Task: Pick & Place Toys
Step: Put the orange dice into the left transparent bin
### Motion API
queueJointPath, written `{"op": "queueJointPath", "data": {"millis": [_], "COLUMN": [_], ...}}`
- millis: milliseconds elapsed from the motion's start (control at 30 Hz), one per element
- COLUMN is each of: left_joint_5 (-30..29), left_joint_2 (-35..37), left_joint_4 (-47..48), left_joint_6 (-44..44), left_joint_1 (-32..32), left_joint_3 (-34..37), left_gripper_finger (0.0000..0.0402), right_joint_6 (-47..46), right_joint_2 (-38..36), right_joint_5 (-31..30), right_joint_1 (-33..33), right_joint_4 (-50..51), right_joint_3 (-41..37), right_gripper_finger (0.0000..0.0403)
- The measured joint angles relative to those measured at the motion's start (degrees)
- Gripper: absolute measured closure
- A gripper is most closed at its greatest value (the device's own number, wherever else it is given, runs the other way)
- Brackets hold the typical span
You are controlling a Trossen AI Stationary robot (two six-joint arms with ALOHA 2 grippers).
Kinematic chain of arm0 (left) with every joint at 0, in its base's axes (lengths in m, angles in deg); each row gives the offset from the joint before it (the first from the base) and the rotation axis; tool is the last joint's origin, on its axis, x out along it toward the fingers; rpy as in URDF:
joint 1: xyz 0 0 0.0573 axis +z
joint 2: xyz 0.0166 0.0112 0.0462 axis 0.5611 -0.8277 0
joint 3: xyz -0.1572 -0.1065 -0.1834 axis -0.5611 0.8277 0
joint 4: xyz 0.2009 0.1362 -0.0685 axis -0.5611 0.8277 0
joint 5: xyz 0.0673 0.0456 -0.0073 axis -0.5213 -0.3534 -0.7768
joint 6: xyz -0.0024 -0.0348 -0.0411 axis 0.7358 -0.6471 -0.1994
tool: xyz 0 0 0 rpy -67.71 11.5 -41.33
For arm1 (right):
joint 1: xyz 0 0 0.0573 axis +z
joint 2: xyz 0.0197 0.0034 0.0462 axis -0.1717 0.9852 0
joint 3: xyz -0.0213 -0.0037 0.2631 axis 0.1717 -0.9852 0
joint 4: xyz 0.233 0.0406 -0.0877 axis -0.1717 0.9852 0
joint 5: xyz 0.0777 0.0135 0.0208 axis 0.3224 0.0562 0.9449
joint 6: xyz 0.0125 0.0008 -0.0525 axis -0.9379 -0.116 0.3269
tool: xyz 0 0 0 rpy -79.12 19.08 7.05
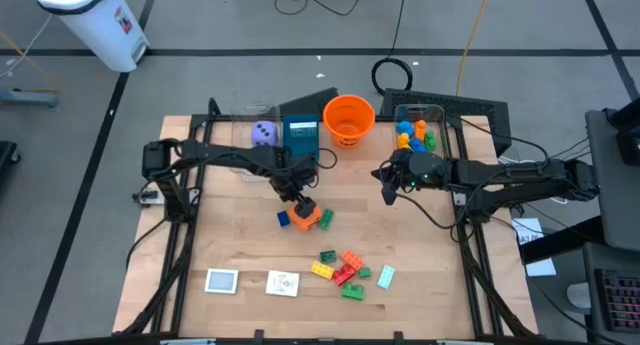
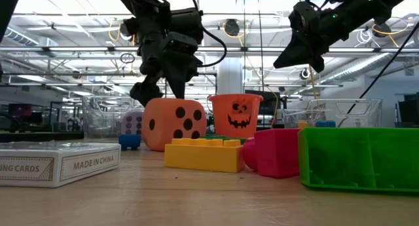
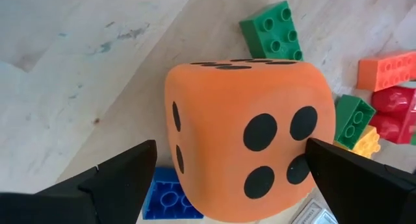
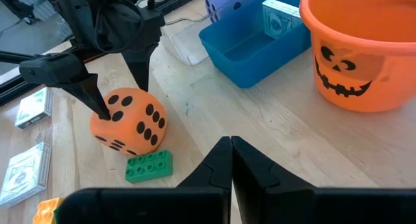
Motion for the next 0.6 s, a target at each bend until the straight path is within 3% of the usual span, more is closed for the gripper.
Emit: {"op": "queueJointPath", "data": {"millis": [267, 400, 600], "left_joint_5": [2.6, 8.1, 12.5], "left_joint_2": [-0.5, -2.6, -5.3], "left_joint_4": [-0.2, -2.3, -3.8], "left_joint_6": [1.1, -0.2, -0.4], "left_joint_1": [0.0, 0.0, -0.1], "left_joint_3": [0.1, 0.0, -0.2], "left_gripper_finger": [0.0002, 0.0005, 0.0044], "right_joint_6": [0.0, 0.0, -0.1], "right_joint_2": [0.0, 0.0, 0.0], "right_joint_5": [0.0, 0.0, 0.1], "right_joint_1": [0.0, 0.0, 0.0], "right_joint_4": [0.0, -0.1, -0.2], "right_joint_3": [0.0, 0.0, 0.0], "right_gripper_finger": [0.0403, 0.0403, 0.0403]}}
